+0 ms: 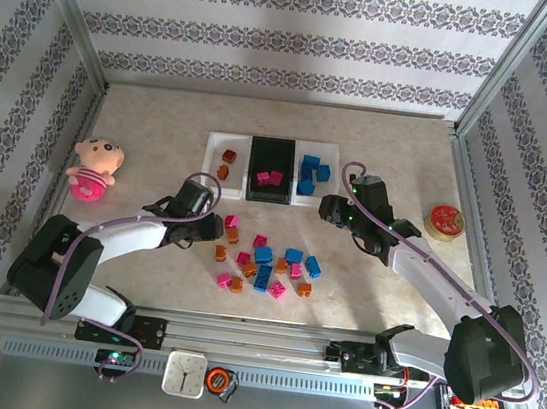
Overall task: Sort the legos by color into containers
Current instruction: Pick up the lego from the center of the table, then place the lego in the container.
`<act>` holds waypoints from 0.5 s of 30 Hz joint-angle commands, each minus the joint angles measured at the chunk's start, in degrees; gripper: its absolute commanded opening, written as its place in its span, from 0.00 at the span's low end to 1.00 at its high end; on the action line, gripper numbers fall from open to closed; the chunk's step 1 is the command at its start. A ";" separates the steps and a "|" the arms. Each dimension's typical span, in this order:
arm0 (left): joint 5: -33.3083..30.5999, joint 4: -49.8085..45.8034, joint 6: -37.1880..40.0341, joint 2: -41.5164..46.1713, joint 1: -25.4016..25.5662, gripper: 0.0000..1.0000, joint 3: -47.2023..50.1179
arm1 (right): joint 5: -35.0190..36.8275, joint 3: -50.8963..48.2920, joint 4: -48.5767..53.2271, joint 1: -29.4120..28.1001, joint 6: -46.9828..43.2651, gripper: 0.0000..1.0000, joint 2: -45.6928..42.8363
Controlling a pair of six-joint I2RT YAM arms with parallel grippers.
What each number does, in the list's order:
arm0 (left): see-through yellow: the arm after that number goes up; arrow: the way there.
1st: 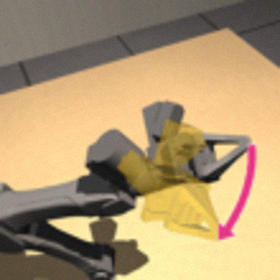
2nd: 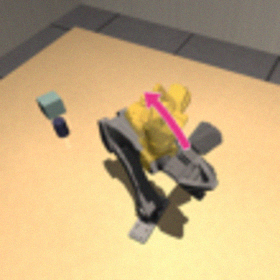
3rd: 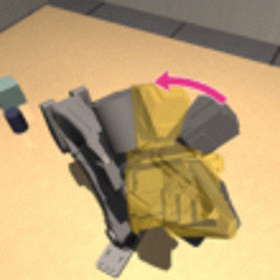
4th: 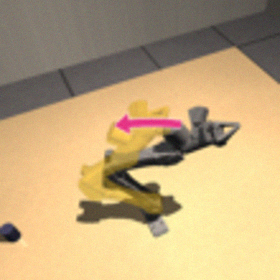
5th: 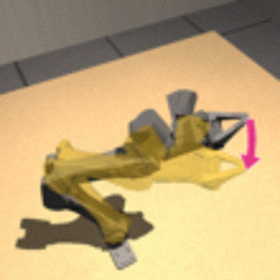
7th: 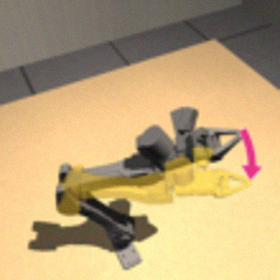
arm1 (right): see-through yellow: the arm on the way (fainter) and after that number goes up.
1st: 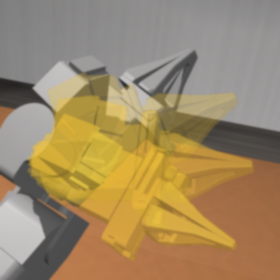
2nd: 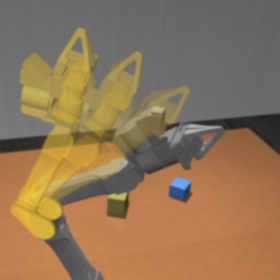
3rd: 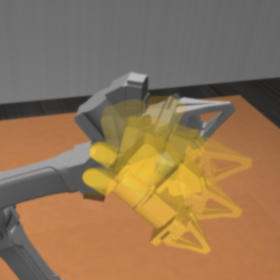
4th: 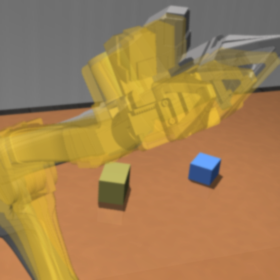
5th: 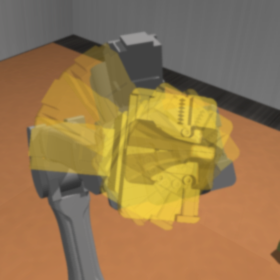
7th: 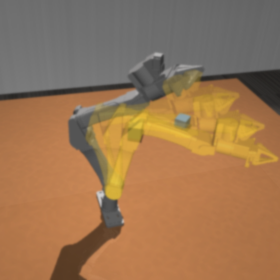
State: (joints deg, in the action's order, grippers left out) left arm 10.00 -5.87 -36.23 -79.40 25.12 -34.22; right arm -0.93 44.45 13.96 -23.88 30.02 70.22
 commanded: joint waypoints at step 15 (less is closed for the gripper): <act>-2.72 -7.77 5.24 -3.07 -6.20 0.26 -20.46 | -0.23 -1.90 0.32 0.04 -0.16 0.57 -1.30</act>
State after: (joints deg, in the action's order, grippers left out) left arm 7.66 -15.05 -33.19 -77.19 20.82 -50.74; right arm -0.95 43.79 13.87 -23.88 29.87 70.22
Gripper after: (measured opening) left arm 0.260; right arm 0.574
